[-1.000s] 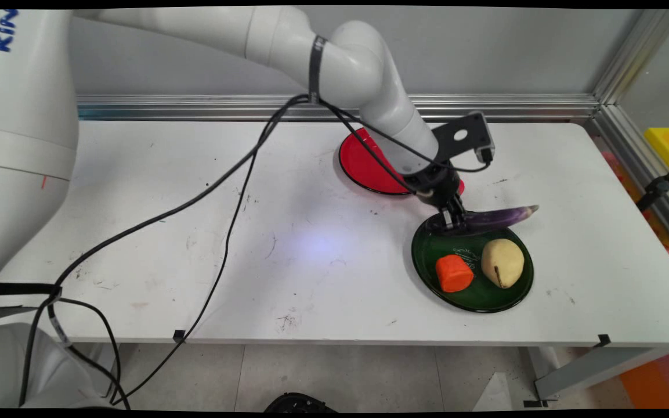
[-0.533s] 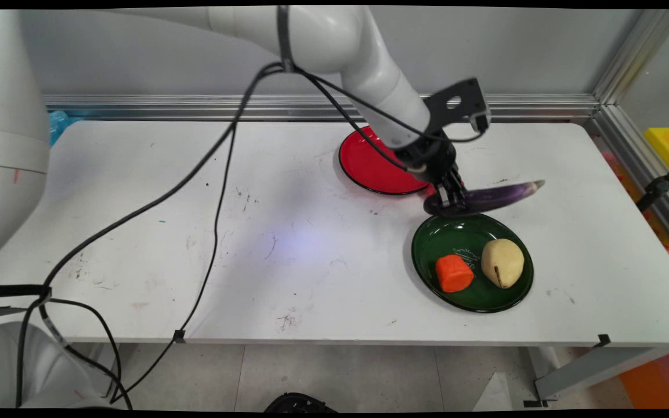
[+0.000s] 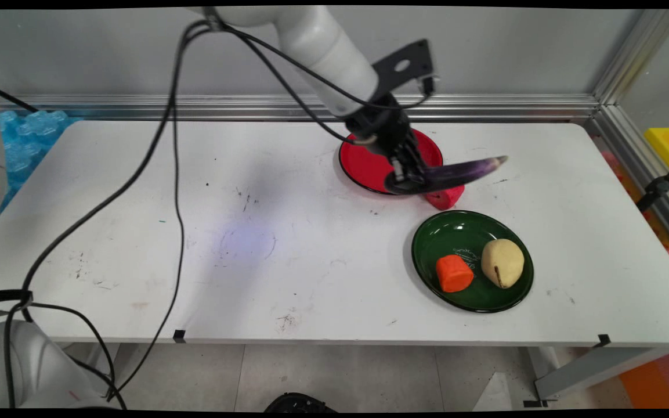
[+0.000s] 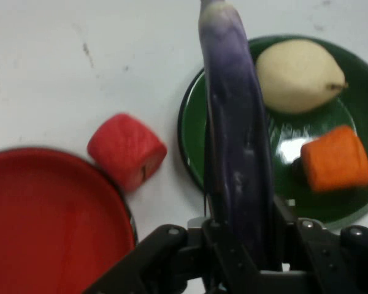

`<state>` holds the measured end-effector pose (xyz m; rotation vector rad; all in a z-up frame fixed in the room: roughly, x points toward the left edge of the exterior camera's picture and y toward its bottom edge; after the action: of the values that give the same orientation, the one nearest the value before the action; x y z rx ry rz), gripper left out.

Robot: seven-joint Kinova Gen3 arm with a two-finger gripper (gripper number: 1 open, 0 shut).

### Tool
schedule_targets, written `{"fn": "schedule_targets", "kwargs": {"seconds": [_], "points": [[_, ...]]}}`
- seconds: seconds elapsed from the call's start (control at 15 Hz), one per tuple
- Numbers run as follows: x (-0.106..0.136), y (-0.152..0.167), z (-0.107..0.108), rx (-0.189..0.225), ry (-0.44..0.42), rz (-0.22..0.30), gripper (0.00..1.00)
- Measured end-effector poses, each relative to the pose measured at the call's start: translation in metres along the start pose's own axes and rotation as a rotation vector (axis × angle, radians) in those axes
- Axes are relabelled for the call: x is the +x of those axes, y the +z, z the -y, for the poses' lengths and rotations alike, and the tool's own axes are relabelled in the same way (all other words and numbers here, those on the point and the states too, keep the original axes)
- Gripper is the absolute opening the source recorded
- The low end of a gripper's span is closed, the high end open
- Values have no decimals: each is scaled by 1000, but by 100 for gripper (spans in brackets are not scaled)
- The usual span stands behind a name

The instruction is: Place the picked object on the table

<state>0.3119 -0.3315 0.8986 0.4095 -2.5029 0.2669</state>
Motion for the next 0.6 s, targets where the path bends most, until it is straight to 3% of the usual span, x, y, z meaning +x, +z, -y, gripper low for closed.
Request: {"fn": "schedule_targets", "kwargs": {"seconds": [0.6], "points": [[-64, -50, 18, 1, -8, 51, 0]]}}
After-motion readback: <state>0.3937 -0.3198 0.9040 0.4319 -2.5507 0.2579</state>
